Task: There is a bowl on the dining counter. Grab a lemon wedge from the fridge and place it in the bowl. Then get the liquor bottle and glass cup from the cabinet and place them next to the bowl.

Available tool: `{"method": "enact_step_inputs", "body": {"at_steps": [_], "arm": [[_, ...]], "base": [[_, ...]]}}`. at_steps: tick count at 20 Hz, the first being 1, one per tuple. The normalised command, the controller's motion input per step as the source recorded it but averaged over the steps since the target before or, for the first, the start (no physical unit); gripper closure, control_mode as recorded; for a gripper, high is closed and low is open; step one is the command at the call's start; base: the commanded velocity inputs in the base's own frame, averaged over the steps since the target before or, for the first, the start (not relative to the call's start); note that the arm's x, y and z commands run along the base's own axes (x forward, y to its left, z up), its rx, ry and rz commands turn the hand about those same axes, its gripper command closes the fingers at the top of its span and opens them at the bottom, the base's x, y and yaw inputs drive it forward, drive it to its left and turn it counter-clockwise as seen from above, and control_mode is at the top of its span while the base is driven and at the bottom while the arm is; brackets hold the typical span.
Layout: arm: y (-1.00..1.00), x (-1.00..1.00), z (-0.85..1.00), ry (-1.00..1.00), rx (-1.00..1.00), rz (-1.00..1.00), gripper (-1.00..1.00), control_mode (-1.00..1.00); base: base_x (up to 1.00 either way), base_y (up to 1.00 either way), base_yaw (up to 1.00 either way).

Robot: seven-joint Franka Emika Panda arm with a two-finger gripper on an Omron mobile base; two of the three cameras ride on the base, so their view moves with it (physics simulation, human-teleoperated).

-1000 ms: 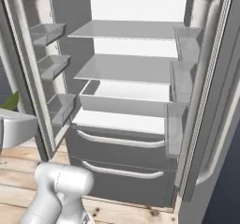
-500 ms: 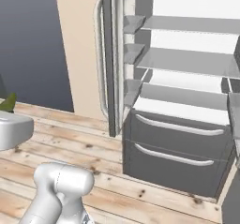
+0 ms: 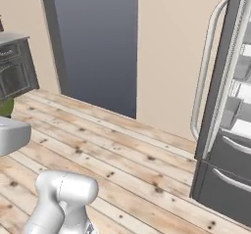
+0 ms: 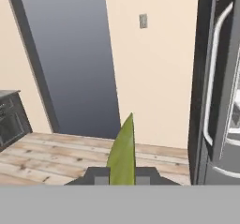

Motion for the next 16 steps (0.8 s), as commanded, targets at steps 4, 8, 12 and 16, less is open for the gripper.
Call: {"method": "enact_step_inputs", "body": {"at_steps": [4,8,12,16], "arm": [[0.0,0.0,0.0,0.0,0.0,0.0,1.0,1.0],[0.0,0.0,0.0,0.0,0.0,0.0,1.0,1.0],[0.0,0.0,0.0,0.0,0.0,0.0,1.0,1.0],[0.0,0.0,0.0,0.0,0.0,0.0,1.0,1.0]], "base": [[0.09,0.72,0.4],[0.34,0.52,0.4],[0.34,0.45,0.41],[0.36,0.37,0.42]]}}
